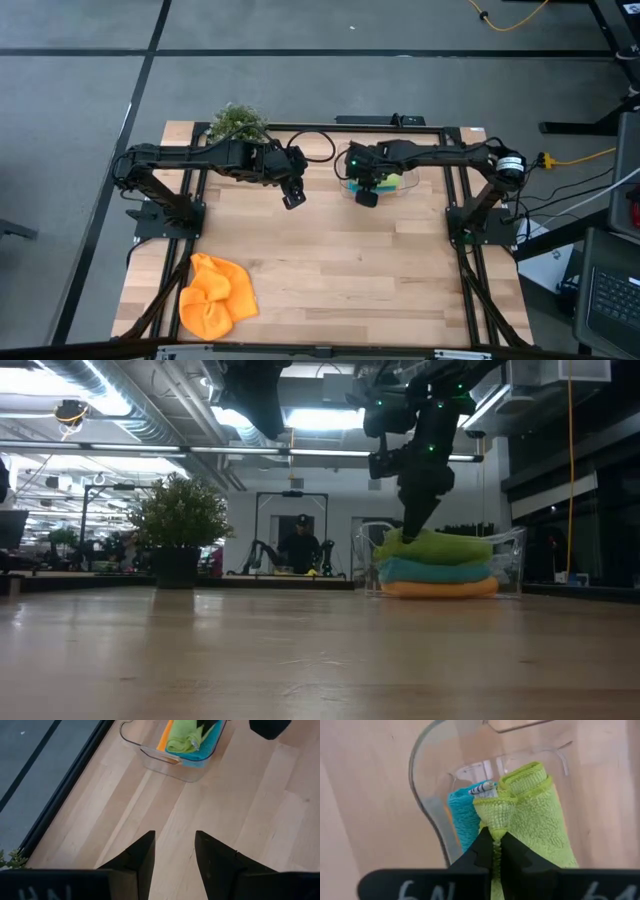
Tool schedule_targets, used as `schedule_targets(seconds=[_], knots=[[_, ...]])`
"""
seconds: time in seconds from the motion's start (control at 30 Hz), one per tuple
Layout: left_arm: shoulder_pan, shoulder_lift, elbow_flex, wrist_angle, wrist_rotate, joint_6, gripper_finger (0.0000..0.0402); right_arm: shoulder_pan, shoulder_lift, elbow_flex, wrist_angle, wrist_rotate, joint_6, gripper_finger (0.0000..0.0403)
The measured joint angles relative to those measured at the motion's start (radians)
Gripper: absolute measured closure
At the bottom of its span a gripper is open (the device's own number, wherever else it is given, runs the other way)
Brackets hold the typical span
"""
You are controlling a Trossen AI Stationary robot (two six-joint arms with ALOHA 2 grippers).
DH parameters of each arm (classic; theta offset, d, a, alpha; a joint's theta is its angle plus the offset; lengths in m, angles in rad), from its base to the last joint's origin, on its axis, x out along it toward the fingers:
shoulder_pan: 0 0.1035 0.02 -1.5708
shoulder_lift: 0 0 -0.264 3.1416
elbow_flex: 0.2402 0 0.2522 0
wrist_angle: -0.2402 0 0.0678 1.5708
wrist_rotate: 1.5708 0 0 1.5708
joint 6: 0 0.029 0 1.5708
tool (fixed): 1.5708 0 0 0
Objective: Fold microfiber towels
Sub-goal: Stack the green microfiber cloth on top of the blue microfiber cloth in the bin
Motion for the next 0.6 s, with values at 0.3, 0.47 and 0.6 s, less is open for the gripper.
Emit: schedule_targets(seconds=[0.3,0.47,0.6], knots=[[0.000,0.000,0.000,0.000,0.000,-0.001,0.0269,0.001,0.000,0.000,-0.004,-0.074,0.061,0.0358],[0.000,0.000,0.000,0.000,0.000,-0.001,0.0269,-0.001,0.000,0.000,-0.005,-0.070,0.067,0.0288],[0.000,0.000,0.000,0.000,0.000,-0.003,0.0269,0.000,-0.002,-0.001,-0.008,-0.070,0.086,0.0242]])
